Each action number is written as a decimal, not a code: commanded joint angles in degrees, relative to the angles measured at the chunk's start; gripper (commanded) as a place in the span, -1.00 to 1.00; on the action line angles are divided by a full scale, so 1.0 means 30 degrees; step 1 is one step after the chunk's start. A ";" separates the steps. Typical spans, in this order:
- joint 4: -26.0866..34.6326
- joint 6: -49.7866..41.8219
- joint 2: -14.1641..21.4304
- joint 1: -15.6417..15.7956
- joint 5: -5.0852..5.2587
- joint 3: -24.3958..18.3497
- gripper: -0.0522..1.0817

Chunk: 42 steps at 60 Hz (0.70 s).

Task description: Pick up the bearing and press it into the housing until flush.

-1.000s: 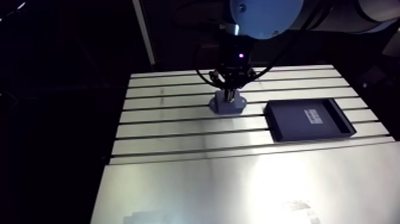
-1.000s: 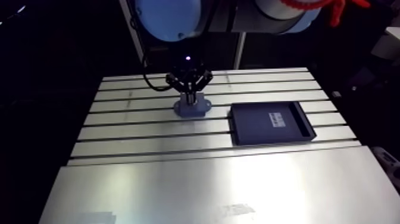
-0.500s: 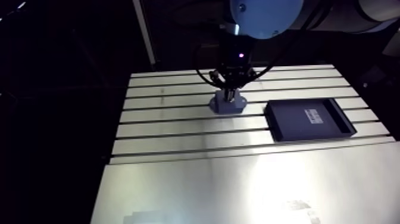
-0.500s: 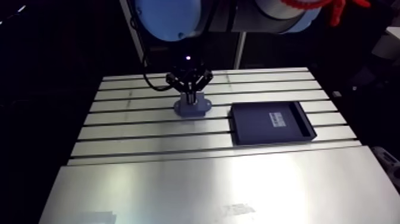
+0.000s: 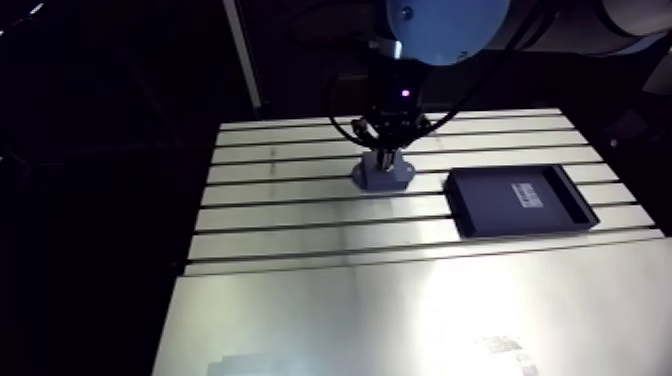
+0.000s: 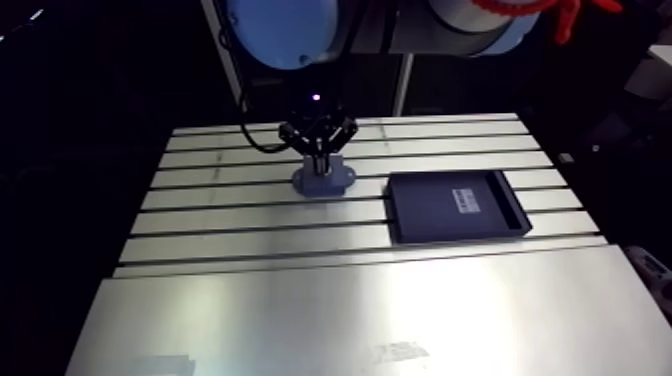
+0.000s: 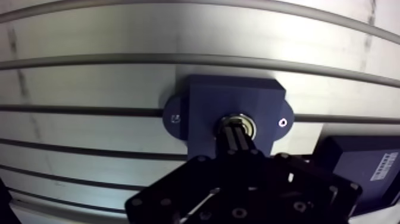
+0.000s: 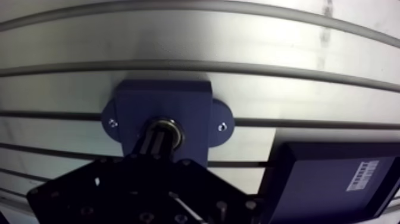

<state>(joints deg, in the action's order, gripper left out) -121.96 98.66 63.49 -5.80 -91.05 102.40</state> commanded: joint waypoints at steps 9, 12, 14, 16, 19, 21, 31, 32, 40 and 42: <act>0.0002 -0.0001 -0.0027 0.0028 0.0009 0.0043 0.99; 0.0002 -0.0001 -0.0027 0.0029 -0.0012 0.0043 0.99; 0.0002 -0.0001 -0.0027 0.0029 -0.0015 0.0043 0.99; 0.0002 -0.0001 -0.0027 0.0029 -0.0016 0.0043 0.99; 0.0002 -0.0001 -0.0027 0.0029 -0.0016 0.0047 0.99; 0.0002 -0.0001 -0.0027 0.0029 -0.0016 0.0044 0.99; 0.0002 -0.0001 -0.0027 0.0029 -0.0016 0.0043 0.99; 0.0002 -0.0001 -0.0027 0.0029 -0.0016 0.0043 0.99; 0.0002 -0.0001 -0.0027 0.0054 -0.0015 0.0043 0.99; 0.0002 -0.0001 -0.0052 0.0058 -0.0016 0.0043 0.99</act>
<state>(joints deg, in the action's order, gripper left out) -121.95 98.66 63.39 -5.72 -91.08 102.53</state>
